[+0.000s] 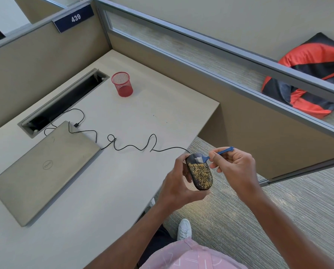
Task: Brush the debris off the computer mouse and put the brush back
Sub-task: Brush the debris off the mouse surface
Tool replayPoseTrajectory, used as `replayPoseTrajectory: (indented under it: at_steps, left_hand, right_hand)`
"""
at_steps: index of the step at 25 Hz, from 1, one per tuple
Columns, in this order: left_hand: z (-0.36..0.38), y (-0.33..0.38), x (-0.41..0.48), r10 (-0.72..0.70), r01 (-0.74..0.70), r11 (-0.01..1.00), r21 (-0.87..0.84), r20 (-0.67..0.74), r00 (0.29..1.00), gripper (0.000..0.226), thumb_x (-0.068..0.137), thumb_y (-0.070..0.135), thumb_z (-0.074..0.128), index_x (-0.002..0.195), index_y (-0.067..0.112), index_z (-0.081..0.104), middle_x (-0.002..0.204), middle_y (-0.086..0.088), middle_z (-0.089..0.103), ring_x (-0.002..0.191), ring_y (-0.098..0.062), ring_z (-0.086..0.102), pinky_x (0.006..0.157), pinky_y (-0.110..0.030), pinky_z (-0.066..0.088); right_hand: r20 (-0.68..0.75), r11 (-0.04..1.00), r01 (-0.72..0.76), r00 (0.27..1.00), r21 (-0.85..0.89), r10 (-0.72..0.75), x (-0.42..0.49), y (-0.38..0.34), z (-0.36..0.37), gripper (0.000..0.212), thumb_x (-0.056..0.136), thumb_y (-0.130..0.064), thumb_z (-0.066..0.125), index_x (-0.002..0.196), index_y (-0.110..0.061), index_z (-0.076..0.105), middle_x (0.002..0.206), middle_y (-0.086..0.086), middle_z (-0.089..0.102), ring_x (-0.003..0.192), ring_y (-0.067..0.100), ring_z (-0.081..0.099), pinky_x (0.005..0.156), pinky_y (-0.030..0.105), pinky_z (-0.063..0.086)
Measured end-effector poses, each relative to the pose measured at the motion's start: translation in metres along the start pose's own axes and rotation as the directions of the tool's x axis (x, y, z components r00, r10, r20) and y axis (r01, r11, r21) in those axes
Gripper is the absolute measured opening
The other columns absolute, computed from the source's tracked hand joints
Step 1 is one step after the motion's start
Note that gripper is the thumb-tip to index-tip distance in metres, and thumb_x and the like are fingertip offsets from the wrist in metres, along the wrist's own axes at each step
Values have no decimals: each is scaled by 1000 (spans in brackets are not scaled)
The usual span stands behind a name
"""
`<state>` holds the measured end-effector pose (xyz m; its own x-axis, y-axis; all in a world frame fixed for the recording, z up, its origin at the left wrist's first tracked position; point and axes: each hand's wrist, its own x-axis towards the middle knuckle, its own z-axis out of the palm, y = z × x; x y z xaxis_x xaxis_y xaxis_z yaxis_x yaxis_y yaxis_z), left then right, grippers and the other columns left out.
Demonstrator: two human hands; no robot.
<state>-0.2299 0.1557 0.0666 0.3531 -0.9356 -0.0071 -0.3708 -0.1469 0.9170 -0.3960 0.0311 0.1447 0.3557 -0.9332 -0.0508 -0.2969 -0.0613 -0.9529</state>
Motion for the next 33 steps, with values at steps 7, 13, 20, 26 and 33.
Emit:
replayPoseTrajectory:
  at_steps: [7,13,20,26,33]
  left_hand:
    - [-1,-2,-1,-21,21,1000,13,5,1000,115,66,58,108,156,46,38,123,19,72,100,-21,74,75,-13,53]
    - [-2,-1,-3,-22,22,1000,-4,16,1000,115,67,57,108,157,49,37,123,18,73,99,-19,74,75,-15,56]
    - [-2,-3,-6,-29,29,1000,1,2,1000,114,66,59,108,154,54,35,125,24,72,100,-17,74,75,-14,56]
    - [-1,-4,-7,-4,4,1000,19,-4,1000,116,65,57,108,157,50,36,117,20,70,96,-18,72,72,-11,51]
    - [-3,-3,-10,-41,40,998,40,19,999,116,68,57,105,160,40,37,110,16,74,99,-16,74,77,-18,58]
  right_hand:
    - [-10,999,-2,1000,50,2,-1,-4,-3,4,97,-24,88,94,-25,86,77,5,84,71,24,82,61,29,63]
    - [-24,999,-4,1000,35,5,-2,-5,5,4,98,-24,88,94,-24,86,78,4,85,72,24,83,64,37,65]
    - [-30,1000,13,999,-28,-13,-15,-5,1,6,97,-22,88,94,-26,85,75,1,84,70,23,82,67,48,69]
    - [11,957,258,966,-130,-259,-9,-17,10,14,93,-2,89,96,-15,88,83,-7,83,71,9,77,65,21,60]
    - [321,663,607,795,-438,-515,-14,-9,5,30,83,18,87,99,-7,88,104,3,82,82,28,80,62,44,65]
